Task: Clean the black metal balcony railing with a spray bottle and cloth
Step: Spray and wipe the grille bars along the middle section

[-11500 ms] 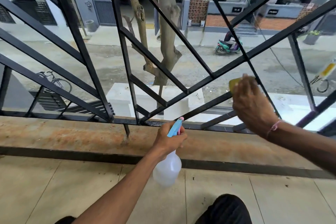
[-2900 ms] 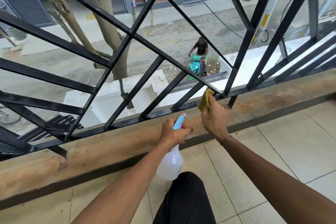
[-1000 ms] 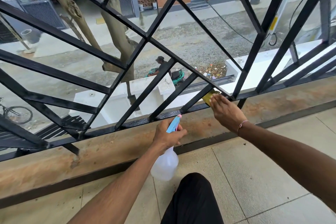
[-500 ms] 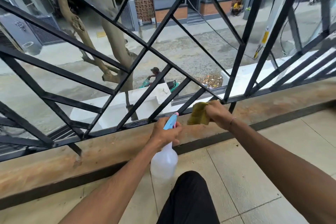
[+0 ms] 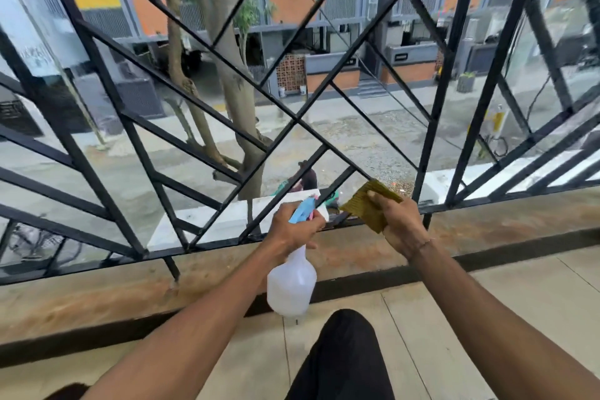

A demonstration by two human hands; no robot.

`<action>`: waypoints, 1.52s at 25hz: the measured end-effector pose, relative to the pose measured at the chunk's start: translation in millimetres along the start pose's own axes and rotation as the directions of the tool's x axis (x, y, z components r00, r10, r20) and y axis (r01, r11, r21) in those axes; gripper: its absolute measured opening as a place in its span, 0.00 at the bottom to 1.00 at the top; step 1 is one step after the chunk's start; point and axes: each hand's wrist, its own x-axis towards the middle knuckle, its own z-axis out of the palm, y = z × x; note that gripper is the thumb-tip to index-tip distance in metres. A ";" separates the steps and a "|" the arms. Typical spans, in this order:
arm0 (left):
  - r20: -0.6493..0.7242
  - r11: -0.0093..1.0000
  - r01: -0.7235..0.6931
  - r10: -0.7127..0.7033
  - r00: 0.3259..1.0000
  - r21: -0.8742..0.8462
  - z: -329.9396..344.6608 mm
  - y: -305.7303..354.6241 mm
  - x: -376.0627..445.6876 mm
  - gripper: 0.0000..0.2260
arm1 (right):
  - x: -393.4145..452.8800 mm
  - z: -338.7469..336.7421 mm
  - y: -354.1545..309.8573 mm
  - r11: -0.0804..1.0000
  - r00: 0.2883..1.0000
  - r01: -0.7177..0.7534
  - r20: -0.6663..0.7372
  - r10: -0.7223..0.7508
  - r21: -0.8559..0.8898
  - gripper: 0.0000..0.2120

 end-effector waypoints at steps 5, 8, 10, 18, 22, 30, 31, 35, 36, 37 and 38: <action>-0.010 0.999 -0.030 0.030 1.000 -0.012 -6.5 27.4 2.9 0.01 | -9.8 1.8 -22.5 0.967 0.991 0.129 0.055 -0.120 -0.219 0.04; -0.005 0.998 -0.030 0.030 1.000 -0.048 -8.1 43.5 12.6 0.07 | -17.2 -1.9 -45.5 0.886 0.973 0.230 0.093 -0.210 -0.402 0.08; 0.012 0.996 -0.056 0.057 0.998 -0.065 -7.2 54.2 16.7 0.08 | -25.5 -3.0 -63.0 0.854 0.961 0.275 0.125 -0.245 -0.441 0.10; 0.136 0.997 -0.063 0.069 0.988 -0.046 -12.2 90.2 27.3 0.06 | -44.5 8.2 -106.3 0.742 0.961 0.277 0.184 -0.207 -0.611 0.13; 0.153 0.999 -0.038 0.044 0.987 -0.038 -8.3 84.9 46.6 0.05 | -20.2 14.8 -110.6 0.495 0.941 0.340 0.290 -0.176 -0.800 0.13; 0.028 1.000 -0.027 0.028 0.999 -0.013 13.6 39.5 98.0 0.07 | 75.6 32.1 -82.3 0.224 0.841 0.490 0.390 -0.374 -0.843 0.09; 0.009 1.000 -0.022 0.022 1.000 -0.022 15.2 39.5 107.2 0.07 | 89.1 32.6 -80.0 0.220 0.822 0.519 0.413 -0.392 -0.826 0.08; -0.037 0.998 -0.022 0.020 0.999 -0.054 22.6 41.6 114.4 0.03 | 111.9 34.0 -79.6 0.194 0.766 0.583 0.454 -0.454 -0.789 0.12; -0.045 0.998 -0.034 0.032 0.998 -0.048 26.1 44.0 111.0 0.03 | 113.1 33.6 -81.2 0.229 0.764 0.608 0.482 -0.429 -0.760 0.11; -0.053 0.998 -0.042 0.039 0.998 -0.045 30.0 46.8 107.4 0.02 | 111.8 34.0 -82.8 0.257 0.754 0.637 0.519 -0.402 -0.727 0.11; -0.060 0.998 -0.038 0.035 0.998 -0.051 33.5 50.1 104.6 0.02 | 111.3 34.4 -83.4 0.267 0.735 0.666 0.554 -0.391 -0.696 0.12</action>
